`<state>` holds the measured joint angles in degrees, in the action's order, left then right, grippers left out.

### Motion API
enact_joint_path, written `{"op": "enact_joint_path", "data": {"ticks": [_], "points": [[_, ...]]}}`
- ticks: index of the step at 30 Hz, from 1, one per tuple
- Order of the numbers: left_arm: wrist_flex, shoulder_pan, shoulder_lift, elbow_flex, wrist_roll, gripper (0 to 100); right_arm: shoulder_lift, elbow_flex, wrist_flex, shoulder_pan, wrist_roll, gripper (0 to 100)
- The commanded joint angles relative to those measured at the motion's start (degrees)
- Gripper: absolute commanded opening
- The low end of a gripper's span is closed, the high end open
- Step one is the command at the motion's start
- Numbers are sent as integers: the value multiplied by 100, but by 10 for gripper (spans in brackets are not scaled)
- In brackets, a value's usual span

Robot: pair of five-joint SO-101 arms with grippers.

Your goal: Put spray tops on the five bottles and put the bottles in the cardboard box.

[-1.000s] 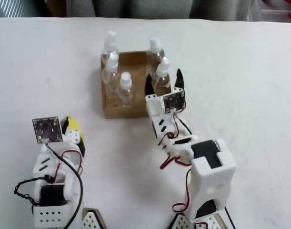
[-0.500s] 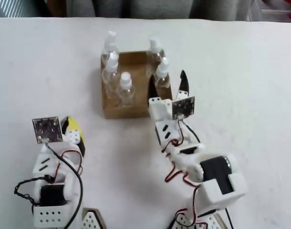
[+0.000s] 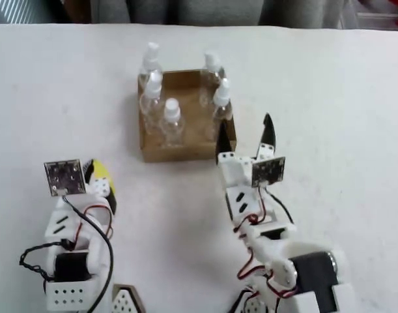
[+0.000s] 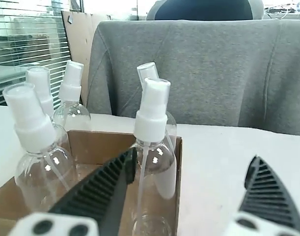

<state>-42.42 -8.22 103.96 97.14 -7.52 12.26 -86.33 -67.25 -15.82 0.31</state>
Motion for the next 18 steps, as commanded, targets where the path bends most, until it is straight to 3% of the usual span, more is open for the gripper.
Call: {"op": "enact_joint_path", "data": {"ticks": [1, 8, 15, 18], "points": [[18, -4, 31, -9, 35, 22, 409, -255, 22, 154, -44, 312], [-132, 4, 31, -9, 35, 22, 936, -949, 22, 479, -44, 279], [-141, 4, 31, -9, 35, 22, 1569, -949, 796, 769, -44, 6], [-149, 4, 31, -9, 35, 22, 1965, -949, 1349, 769, -44, 46]]}}
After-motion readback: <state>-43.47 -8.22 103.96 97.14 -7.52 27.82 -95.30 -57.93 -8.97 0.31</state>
